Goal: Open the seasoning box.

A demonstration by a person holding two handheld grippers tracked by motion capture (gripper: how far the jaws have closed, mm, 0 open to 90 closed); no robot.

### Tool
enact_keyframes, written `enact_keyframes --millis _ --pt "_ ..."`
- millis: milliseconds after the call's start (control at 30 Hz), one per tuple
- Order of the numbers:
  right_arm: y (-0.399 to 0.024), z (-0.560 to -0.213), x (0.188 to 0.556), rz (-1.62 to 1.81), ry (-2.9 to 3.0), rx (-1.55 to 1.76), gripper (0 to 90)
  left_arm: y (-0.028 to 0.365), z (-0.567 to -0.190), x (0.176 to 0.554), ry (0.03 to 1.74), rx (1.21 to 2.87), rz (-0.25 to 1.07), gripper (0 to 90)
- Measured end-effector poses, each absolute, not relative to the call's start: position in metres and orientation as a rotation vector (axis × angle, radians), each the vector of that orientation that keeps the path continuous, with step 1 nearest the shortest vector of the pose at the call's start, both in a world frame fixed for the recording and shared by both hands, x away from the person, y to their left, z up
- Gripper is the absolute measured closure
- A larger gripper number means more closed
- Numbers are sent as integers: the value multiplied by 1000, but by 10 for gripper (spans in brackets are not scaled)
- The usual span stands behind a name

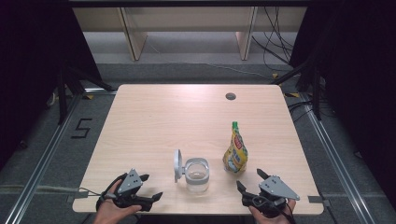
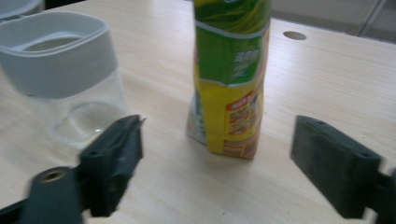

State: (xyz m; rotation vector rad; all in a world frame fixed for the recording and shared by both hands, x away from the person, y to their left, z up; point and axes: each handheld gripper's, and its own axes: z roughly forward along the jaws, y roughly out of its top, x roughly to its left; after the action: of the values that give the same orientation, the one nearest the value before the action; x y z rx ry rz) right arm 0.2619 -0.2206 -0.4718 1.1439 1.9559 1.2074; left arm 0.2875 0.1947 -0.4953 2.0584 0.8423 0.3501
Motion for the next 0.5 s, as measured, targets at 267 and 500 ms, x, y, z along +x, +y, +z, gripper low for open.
enact_keyframes --millis 267,500 --pt "-210 -480 277 1262 1933 1150 156 194 -495 288 823 2096 338 193" --pt "-209 -485 293 1260 1862 1139 158 195 -495 289 824 2107 346 194"
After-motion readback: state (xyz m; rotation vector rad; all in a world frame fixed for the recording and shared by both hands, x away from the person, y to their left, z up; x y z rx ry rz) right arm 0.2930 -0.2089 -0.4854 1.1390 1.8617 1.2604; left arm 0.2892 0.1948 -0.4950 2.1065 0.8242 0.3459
